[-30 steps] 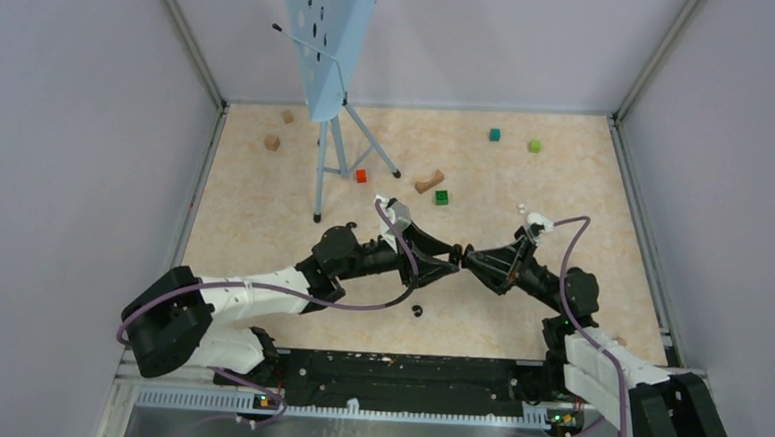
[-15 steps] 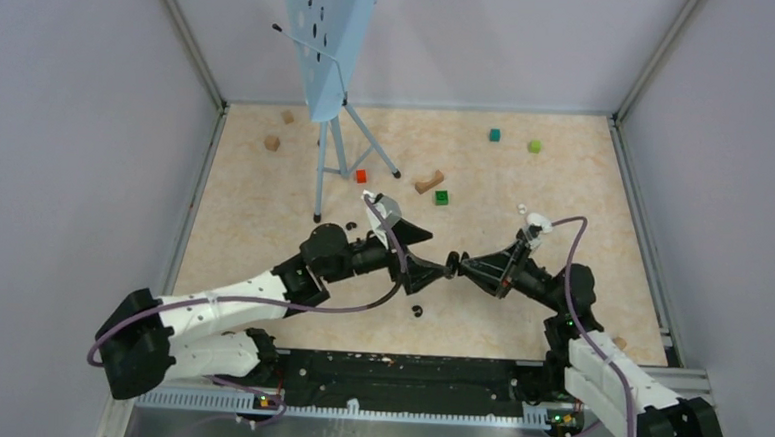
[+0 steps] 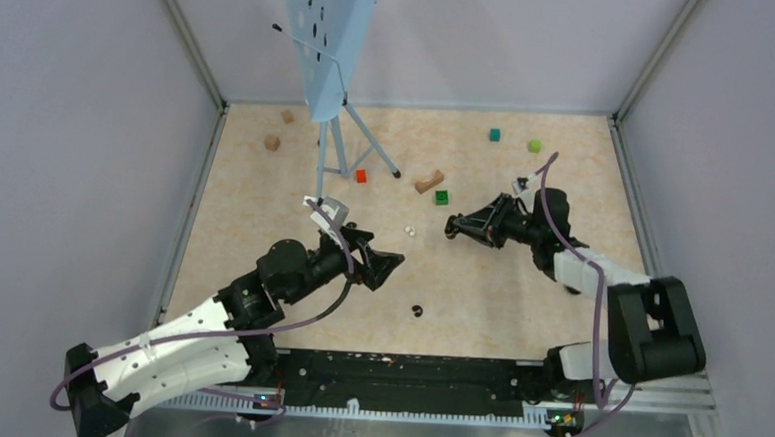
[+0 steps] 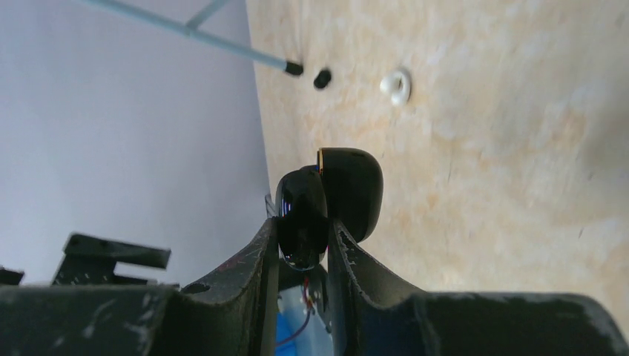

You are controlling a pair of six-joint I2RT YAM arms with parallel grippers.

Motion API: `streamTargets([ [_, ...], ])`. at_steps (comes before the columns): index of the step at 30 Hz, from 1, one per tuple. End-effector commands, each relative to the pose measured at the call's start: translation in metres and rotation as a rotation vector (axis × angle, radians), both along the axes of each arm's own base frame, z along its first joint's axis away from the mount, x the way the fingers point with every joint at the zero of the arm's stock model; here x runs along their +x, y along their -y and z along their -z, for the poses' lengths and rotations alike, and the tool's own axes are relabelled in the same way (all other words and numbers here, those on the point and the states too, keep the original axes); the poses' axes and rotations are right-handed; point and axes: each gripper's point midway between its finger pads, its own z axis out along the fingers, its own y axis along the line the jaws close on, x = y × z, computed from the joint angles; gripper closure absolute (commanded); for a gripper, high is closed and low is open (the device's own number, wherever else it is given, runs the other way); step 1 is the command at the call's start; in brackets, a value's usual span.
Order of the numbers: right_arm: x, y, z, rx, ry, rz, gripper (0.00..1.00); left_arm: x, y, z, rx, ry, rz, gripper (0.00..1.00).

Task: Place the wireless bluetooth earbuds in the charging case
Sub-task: Place the charging case with the earbuds at the center of the board.

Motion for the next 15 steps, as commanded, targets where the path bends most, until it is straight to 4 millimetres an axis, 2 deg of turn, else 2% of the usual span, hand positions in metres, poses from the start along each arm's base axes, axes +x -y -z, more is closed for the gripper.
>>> streamTargets([
  [1, 0.057, 0.005, -0.009, 0.012, 0.092, 0.023, 1.0, -0.001, -0.016, 0.015, 0.037, -0.125, -0.074, 0.01],
  [4, 0.093, 0.004, -0.005, 0.039, 0.063, 0.048, 1.0, -0.005, -0.021, 0.017, 0.027, -0.16, -0.082, 0.01],
  [9, 0.152, 0.009, 0.019, -0.093, 0.018, 0.104, 1.0, -0.008, -0.033, 0.013, 0.023, -0.163, -0.112, 0.01],
  [12, 0.173, 0.016, 0.032, -0.139, -0.002, 0.134, 1.0, -0.009, -0.04, 0.008, 0.013, -0.151, -0.129, 0.01],
  [15, 0.182, 0.021, 0.052, -0.138, -0.039, 0.135, 1.0, -0.009, -0.046, 0.006, 0.007, -0.135, -0.145, 0.01],
])
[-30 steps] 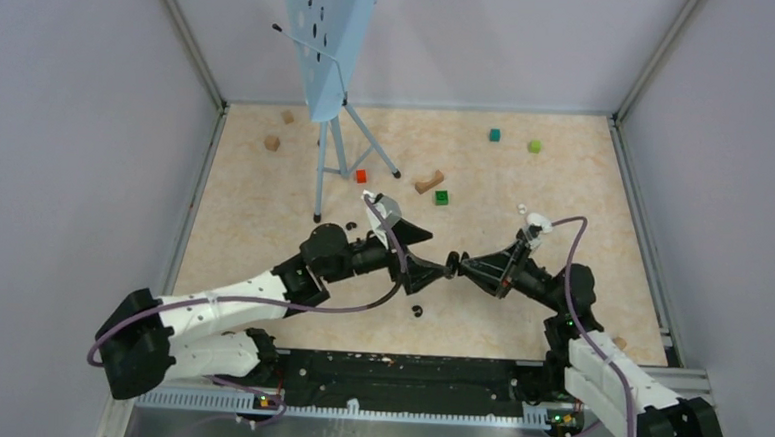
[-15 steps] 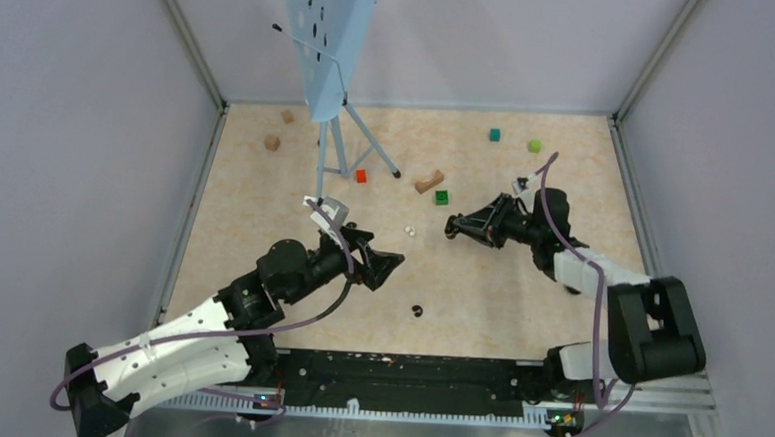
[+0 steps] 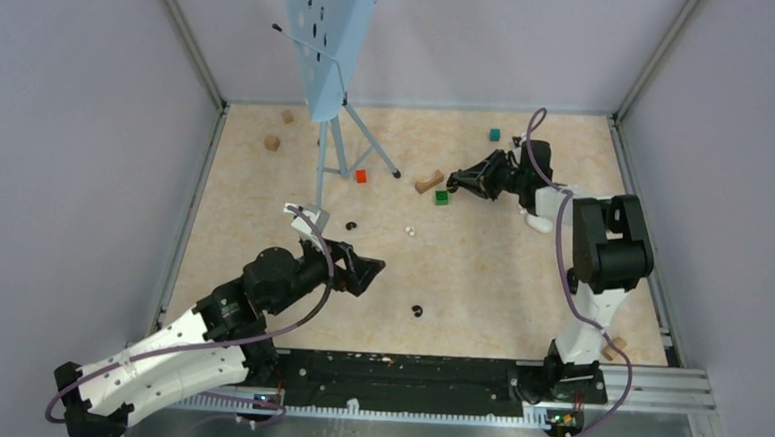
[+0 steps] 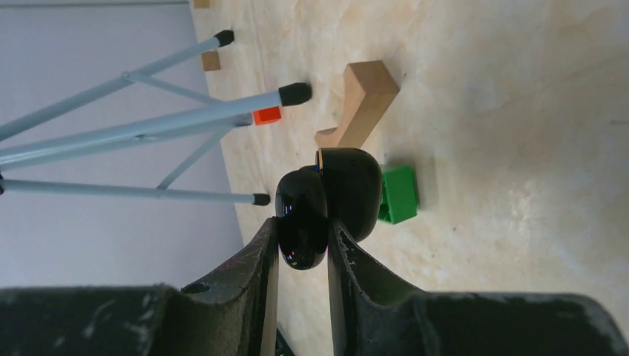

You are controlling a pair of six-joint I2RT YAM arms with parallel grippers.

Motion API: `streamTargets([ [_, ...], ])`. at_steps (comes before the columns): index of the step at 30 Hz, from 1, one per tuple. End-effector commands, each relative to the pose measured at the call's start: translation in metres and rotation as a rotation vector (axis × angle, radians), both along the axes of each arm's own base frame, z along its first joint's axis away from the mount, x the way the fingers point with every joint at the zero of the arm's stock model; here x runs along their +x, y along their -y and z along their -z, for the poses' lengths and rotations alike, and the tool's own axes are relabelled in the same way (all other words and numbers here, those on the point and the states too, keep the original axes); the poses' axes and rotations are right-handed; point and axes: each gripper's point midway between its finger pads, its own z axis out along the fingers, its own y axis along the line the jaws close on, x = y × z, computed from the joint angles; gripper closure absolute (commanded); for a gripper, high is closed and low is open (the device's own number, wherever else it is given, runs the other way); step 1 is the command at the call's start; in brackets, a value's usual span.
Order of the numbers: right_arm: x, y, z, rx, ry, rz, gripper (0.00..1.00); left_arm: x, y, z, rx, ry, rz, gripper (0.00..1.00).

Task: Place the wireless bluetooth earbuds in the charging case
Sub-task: Place the charging case with the earbuds at the center of the board.

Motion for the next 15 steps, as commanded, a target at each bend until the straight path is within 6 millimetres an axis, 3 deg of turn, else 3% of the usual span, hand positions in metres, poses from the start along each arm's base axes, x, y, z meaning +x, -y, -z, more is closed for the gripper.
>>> streamTargets([
  [1, 0.02, 0.017, 0.021, -0.043, -0.017, 0.031, 1.0, 0.002, -0.011, -0.027, -0.05, 0.049, -0.044, 0.01],
  [12, 0.017, 0.044, 0.053, -0.101, -0.097, 0.061, 0.99, 0.007, -0.027, -0.024, -0.031, 0.03, -0.124, 0.01],
  [15, 0.01, 0.056, 0.059, -0.122, -0.117, 0.081, 0.79, 0.007, -0.028, -0.031, -0.02, 0.052, -0.121, 0.01],
])
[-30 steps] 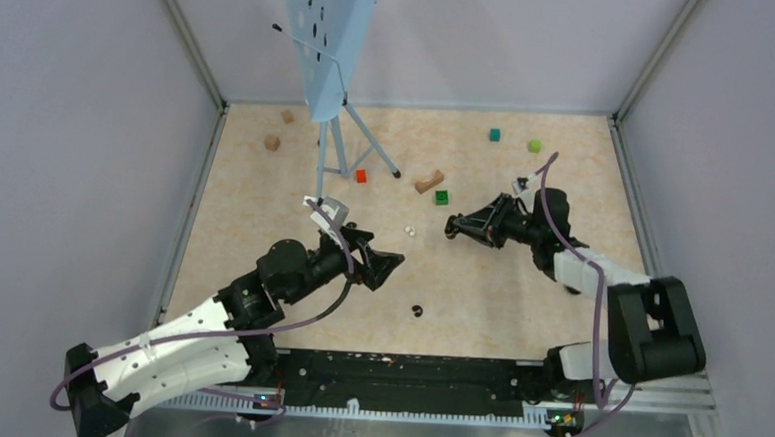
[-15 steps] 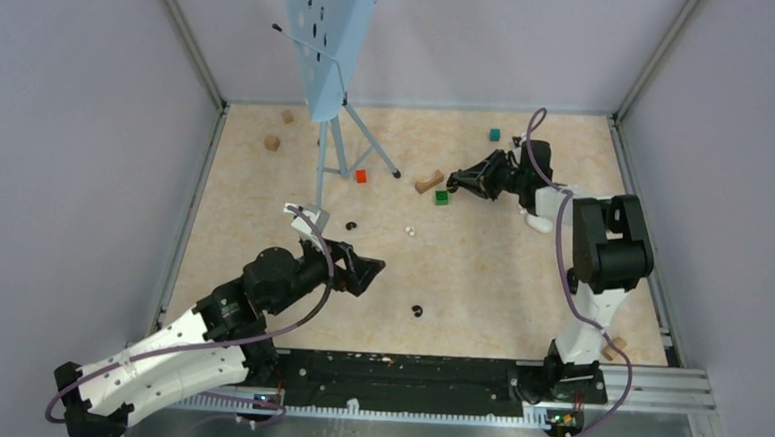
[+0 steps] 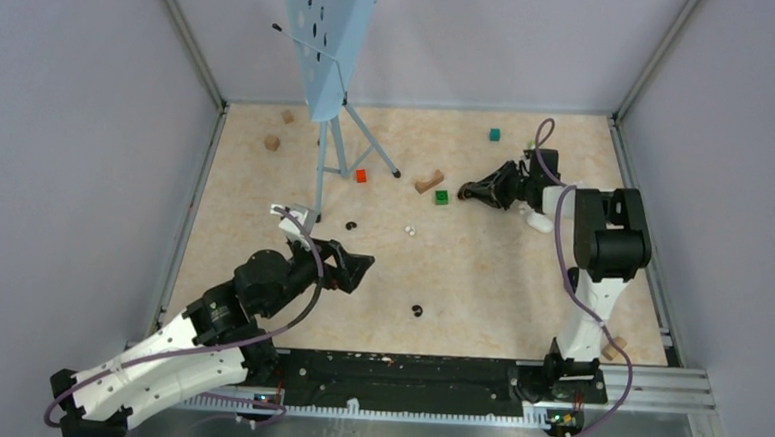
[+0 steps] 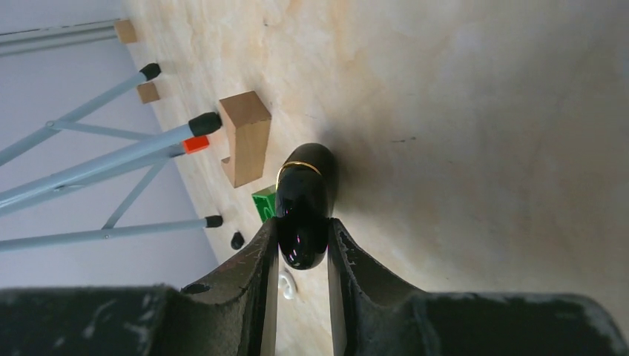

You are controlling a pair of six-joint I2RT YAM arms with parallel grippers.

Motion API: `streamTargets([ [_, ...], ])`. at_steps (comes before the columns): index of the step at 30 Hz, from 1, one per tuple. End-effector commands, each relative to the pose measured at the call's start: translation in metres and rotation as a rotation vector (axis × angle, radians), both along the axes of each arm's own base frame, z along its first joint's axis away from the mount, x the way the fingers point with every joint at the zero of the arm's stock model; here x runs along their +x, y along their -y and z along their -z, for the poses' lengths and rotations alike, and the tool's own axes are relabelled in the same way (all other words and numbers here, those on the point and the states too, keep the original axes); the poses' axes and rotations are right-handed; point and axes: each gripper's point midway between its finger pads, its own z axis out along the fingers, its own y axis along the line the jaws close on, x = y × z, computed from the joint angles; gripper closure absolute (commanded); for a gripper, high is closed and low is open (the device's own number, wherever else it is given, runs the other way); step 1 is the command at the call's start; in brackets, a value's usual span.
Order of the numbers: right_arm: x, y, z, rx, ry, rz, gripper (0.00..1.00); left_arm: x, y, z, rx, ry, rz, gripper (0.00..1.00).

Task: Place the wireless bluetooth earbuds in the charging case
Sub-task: Place the charging case with the earbuds at the center of the board.

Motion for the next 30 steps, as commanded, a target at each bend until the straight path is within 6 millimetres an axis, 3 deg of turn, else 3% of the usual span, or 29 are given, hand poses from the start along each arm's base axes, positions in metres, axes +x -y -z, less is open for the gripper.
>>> streamTargets([
  [1, -0.003, 0.019, 0.003, -0.05, 0.009, 0.022, 0.69, 0.004, -0.005, -0.031, -0.035, 0.052, -0.032, 0.01],
  [5, -0.007, 0.031, -0.011, -0.098, 0.031, 0.028, 0.44, 0.007, -0.003, -0.032, -0.016, 0.068, -0.029, 0.01],
  [8, -0.013, 0.045, -0.028, -0.162, 0.015, 0.005, 0.4, 0.013, -0.005, -0.033, 0.042, 0.021, -0.065, 0.01],
  [12, -0.03, 0.063, -0.061, -0.298, 0.049, 0.013, 0.35, 0.01, 0.015, -0.027, 0.095, -0.026, 0.016, 0.01],
  [15, -0.056, 0.055, -0.089, -0.275, 0.125, -0.052, 0.35, 0.006, 0.029, -0.013, 0.096, -0.066, 0.074, 0.01],
  [17, -0.078, 0.056, -0.096, -0.291, 0.151, -0.059, 0.35, 0.004, 0.035, -0.002, 0.095, -0.097, 0.095, 0.01],
  [21, -0.123, 0.065, -0.09, -0.411, 0.153, -0.025, 0.35, 0.003, 0.044, 0.019, 0.089, -0.178, 0.095, 0.01],
  [26, -0.19, 0.006, -0.076, -0.551, 0.239, -0.235, 0.34, 0.002, 0.046, 0.046, 0.117, -0.265, 0.073, 0.01],
  [30, -0.224, -0.007, -0.054, -0.594, 0.19, -0.269, 0.34, 0.008, 0.035, 0.06, 0.16, -0.297, 0.001, 0.01],
])
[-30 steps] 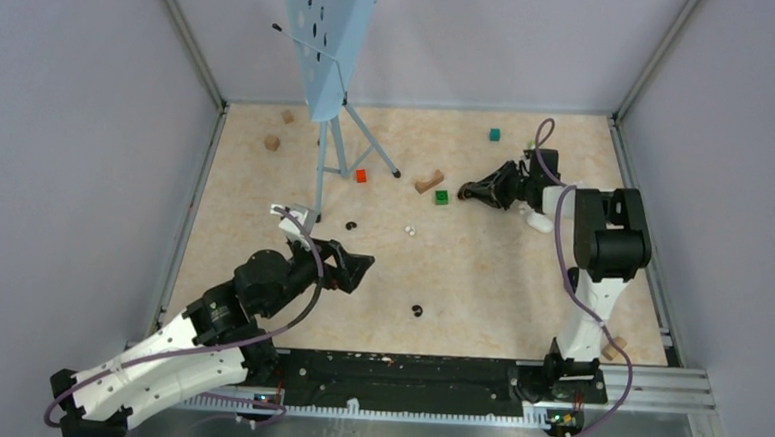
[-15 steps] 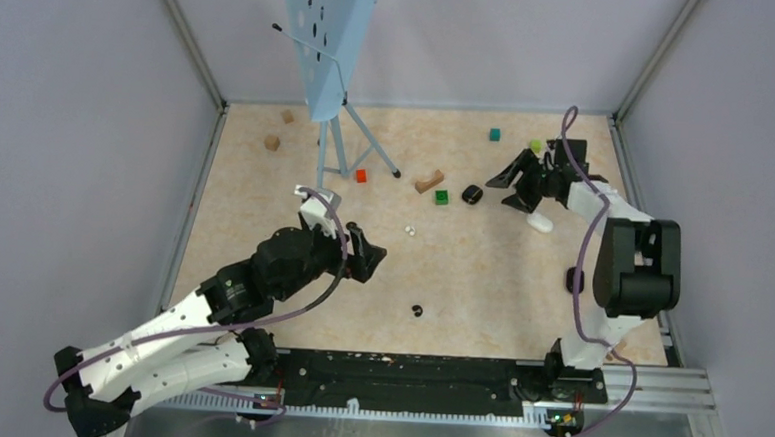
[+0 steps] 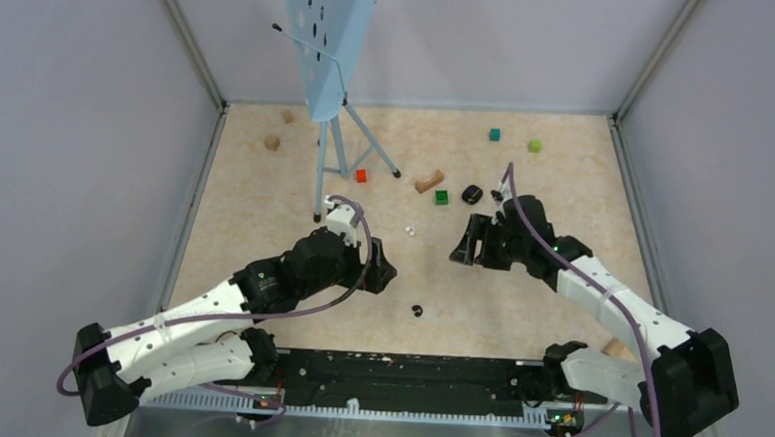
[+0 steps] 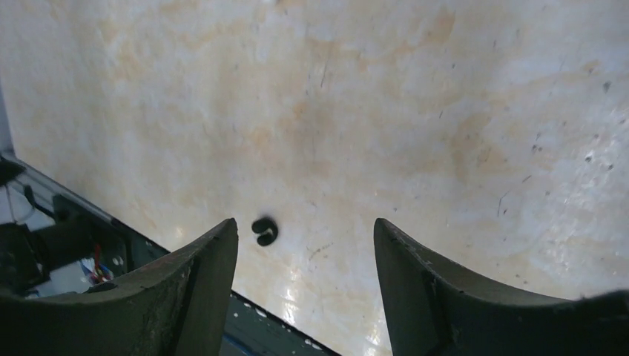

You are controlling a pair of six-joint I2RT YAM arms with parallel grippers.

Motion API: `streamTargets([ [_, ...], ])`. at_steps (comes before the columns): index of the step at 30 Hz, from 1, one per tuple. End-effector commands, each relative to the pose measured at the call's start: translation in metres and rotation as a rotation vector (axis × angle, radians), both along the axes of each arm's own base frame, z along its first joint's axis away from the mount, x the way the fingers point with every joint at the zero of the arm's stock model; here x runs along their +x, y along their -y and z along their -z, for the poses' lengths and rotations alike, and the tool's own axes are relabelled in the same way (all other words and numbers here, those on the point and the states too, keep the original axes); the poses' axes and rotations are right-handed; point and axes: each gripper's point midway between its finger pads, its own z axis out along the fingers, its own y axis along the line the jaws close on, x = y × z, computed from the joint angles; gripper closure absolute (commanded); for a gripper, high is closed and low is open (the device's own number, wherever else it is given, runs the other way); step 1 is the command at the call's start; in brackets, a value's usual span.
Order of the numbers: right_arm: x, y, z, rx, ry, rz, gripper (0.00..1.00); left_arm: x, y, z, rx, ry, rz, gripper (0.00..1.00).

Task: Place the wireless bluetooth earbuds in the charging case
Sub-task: Place the charging case with the earbuds at the center of the board, then move the charging case to the center of the board.

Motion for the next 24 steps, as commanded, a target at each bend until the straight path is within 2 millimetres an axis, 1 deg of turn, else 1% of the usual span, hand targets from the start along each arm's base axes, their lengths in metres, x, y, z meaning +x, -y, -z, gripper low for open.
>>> streamTargets([
  [1, -0.026, 0.004, 0.022, -0.086, -0.007, 0.007, 0.35, 0.007, -0.008, 0.008, 0.007, -0.025, -0.09, 0.01],
  [3, -0.035, -0.014, 0.013, 0.009, 0.014, -0.087, 0.35, 0.009, -0.012, 0.011, 0.015, -0.027, -0.117, 0.01],
  [4, -0.037, -0.019, 0.009, 0.023, 0.022, -0.108, 0.35, 0.009, -0.014, 0.012, 0.016, -0.028, -0.13, 0.01],
  [6, -0.038, -0.015, 0.011, -0.021, 0.013, -0.104, 0.35, 0.01, -0.016, 0.013, 0.009, -0.032, -0.147, 0.01],
  [7, -0.035, -0.009, 0.014, -0.06, 0.004, -0.081, 0.35, 0.009, -0.016, 0.015, 0.008, -0.037, -0.152, 0.01],
  [8, -0.033, -0.004, 0.017, -0.094, -0.003, -0.064, 0.37, 0.008, -0.013, 0.015, 0.004, -0.034, -0.128, 0.01],
  [9, -0.031, 0.0, 0.018, -0.119, -0.004, -0.047, 0.37, 0.005, -0.005, 0.014, -0.006, -0.024, -0.077, 0.01],
  [12, -0.02, 0.014, 0.012, -0.166, 0.046, 0.035, 0.38, 0.001, 0.004, 0.015, 0.019, -0.062, -0.029, 0.01],
  [14, -0.01, 0.04, 0.01, -0.273, 0.062, 0.129, 0.37, 0.002, 0.004, 0.021, 0.069, -0.092, -0.029, 0.01],
  [15, 0.0, 0.061, 0.001, -0.343, 0.073, 0.203, 0.37, 0.002, 0.004, 0.023, 0.089, -0.099, -0.028, 0.01],
  [16, 0.009, 0.085, -0.003, -0.401, 0.068, 0.278, 0.37, 0.002, 0.005, 0.024, 0.1, -0.103, -0.022, 0.01],
  [17, 0.019, 0.108, -0.007, -0.419, 0.062, 0.349, 0.37, 0.002, 0.007, 0.025, 0.105, -0.104, -0.012, 0.01],
  [19, 0.037, 0.141, -0.012, -0.367, 0.039, 0.441, 0.36, 0.002, 0.012, 0.025, 0.096, -0.094, 0.017, 0.01],
  [20, 0.046, 0.153, -0.014, -0.354, 0.03, 0.476, 0.36, 0.003, 0.015, 0.026, 0.09, -0.088, 0.028, 0.01],
  [22, 0.062, 0.174, -0.01, -0.38, 0.0, 0.533, 0.34, 0.002, 0.017, 0.027, 0.086, -0.09, 0.04, 0.01],
  [24, 0.078, 0.18, 0.004, -0.41, -0.063, 0.535, 0.33, 0.0, 0.019, 0.027, 0.079, -0.096, 0.05, 0.01],
])
